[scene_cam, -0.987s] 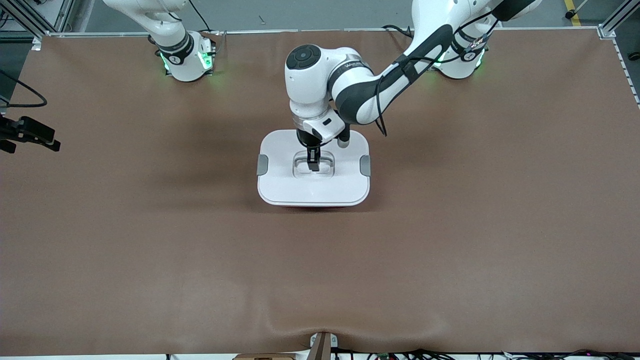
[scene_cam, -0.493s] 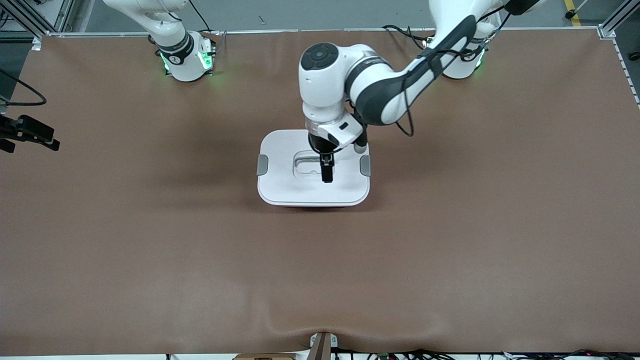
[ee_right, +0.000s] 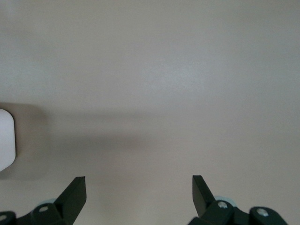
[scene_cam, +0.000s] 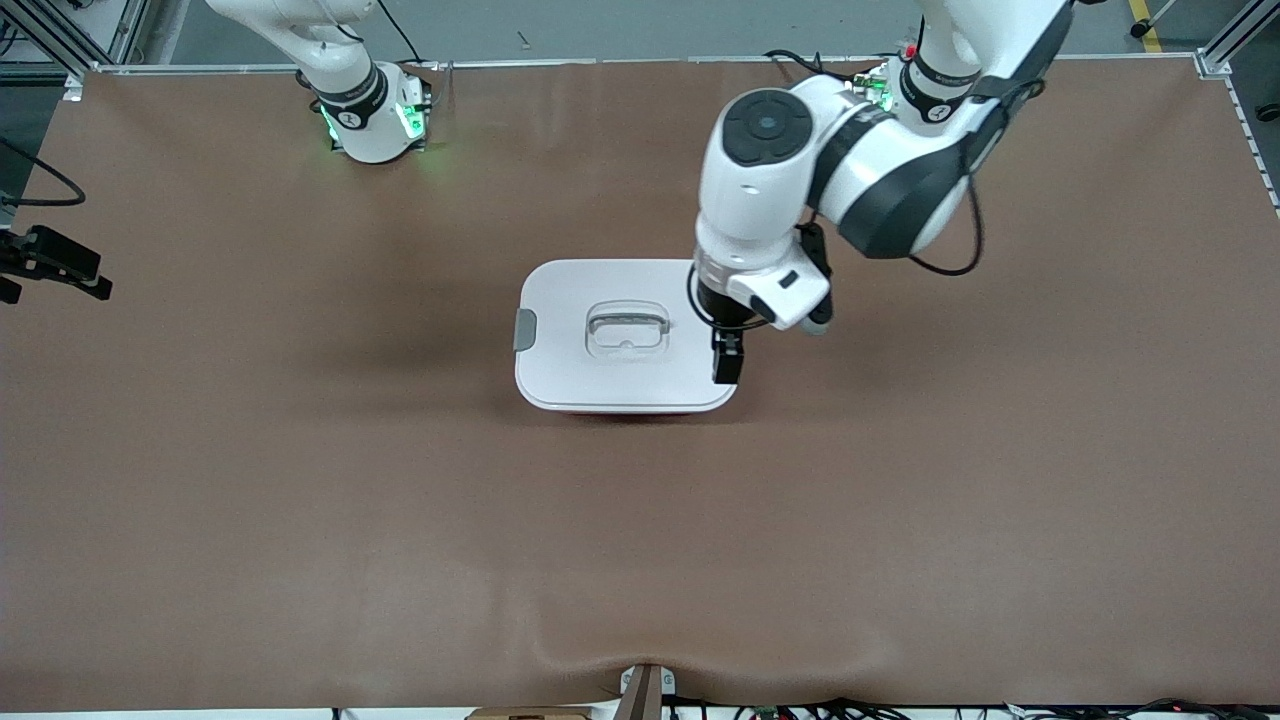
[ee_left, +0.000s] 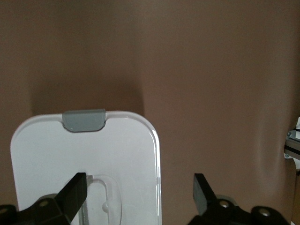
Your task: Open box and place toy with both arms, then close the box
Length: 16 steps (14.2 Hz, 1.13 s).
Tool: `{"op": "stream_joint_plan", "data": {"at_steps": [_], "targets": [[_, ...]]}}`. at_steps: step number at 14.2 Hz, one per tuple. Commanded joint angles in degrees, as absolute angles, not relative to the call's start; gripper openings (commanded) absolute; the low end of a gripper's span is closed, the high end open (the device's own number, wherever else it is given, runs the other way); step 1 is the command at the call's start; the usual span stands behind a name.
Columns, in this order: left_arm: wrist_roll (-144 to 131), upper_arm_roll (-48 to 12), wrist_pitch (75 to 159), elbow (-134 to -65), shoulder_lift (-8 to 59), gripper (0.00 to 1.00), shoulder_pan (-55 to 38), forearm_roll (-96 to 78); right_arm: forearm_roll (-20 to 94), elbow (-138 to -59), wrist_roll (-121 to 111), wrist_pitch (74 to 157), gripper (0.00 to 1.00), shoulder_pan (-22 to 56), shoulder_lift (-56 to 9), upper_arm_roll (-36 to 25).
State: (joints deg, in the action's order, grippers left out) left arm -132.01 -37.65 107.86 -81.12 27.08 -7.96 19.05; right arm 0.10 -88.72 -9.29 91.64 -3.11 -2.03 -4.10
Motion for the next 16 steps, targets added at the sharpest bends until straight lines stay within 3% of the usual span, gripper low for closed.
{"op": "stream_joint_plan", "data": {"at_steps": [1, 16], "targets": [[-122.29, -38.15, 103.20, -80.95, 24.44, 1.00, -4.67, 15.13, 0.44, -88.51, -9.58, 91.32, 1.00, -3.16, -1.49, -3.96], [-52.17, -38.15, 84.91, -77.96, 20.30, 1.00, 10.53, 10.20, 0.17, -88.33, -8.97, 88.86, 1.00, -2.90, -0.53, -3.87]]}}
